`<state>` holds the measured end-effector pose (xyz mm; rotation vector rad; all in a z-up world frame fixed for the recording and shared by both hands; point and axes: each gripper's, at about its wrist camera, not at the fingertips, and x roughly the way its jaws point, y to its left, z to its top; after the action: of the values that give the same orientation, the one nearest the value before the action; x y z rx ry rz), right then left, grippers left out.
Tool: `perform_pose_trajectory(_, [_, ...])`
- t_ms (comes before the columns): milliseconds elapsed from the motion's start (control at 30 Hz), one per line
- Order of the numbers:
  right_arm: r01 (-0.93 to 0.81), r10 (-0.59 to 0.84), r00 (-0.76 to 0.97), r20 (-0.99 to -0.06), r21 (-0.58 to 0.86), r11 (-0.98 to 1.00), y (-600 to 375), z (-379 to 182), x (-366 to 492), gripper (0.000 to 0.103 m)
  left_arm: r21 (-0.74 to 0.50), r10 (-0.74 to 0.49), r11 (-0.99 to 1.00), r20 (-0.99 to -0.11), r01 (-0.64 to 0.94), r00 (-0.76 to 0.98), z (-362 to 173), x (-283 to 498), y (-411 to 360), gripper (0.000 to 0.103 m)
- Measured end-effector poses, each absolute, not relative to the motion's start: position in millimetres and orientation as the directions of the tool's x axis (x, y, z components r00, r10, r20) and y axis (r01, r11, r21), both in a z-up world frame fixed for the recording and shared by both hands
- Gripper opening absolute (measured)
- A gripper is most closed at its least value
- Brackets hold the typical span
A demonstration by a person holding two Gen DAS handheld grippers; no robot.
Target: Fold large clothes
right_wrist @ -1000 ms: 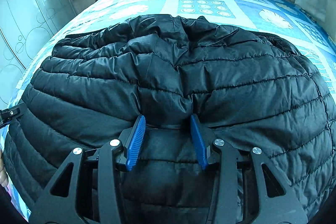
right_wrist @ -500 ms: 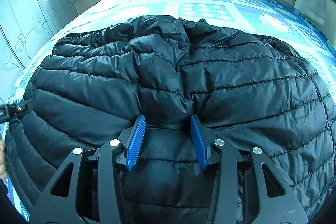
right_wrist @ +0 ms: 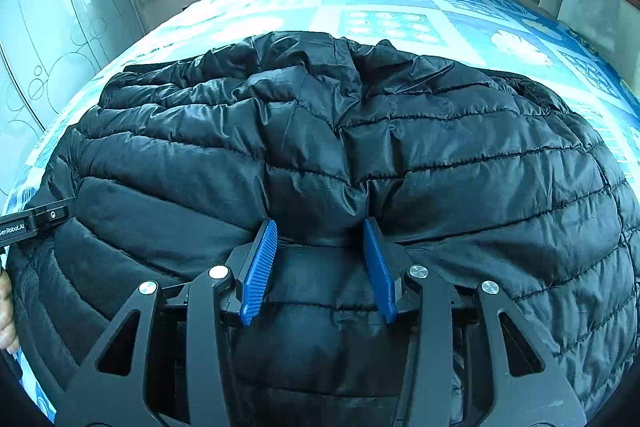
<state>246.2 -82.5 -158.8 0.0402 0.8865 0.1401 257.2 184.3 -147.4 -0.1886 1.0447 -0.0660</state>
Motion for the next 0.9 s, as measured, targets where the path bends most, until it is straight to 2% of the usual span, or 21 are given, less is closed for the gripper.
perform_pose_trajectory(133, [-0.109, 0.146, 0.628, -0.764, 0.1, 0.989, -84, -158, 245, 0.044, -0.203, -0.147, 0.978, -0.841, -0.052, 0.521, -134, 251, 183, 0.024])
perform_pose_trajectory(233, [-0.114, 0.168, 0.631, -0.757, 0.124, 0.986, -88, -154, 244, 0.045, -0.219, -0.156, 0.974, -0.824, -0.053, 0.545, -116, 247, 185, 0.021])
perform_pose_trajectory(333, [-0.113, 0.194, 0.644, -0.74, 0.159, 0.981, -99, -141, 236, 0.059, -0.256, -0.184, 0.966, -0.798, -0.046, 0.574, -91, 239, 185, 0.02])
perform_pose_trajectory(467, [-0.097, 0.154, 0.683, -0.714, 0.121, 0.988, -122, -116, 219, 0.06, -0.267, -0.207, 0.964, -0.758, -0.004, 0.619, -52, 228, 167, 0.02])
perform_pose_trajectory(700, [-0.022, 0.14, 0.692, -0.708, 0.174, 0.985, -193, -89, 187, 0.061, -0.182, -0.225, 0.974, -0.712, 0.134, 0.666, 2, 219, 75, 0.02])
perform_pose_trajectory(767, [0.002, 0.126, 0.701, -0.702, 0.178, 0.984, -215, -81, 179, 0.064, -0.146, -0.216, 0.976, -0.707, 0.16, 0.673, 11, 219, 53, 0.02])
perform_pose_trajectory(900, [0.028, 0.111, 0.712, -0.693, 0.186, 0.982, -249, -73, 165, 0.065, -0.058, -0.184, 0.977, -0.711, 0.205, 0.678, 16, 223, -12, 0.02])
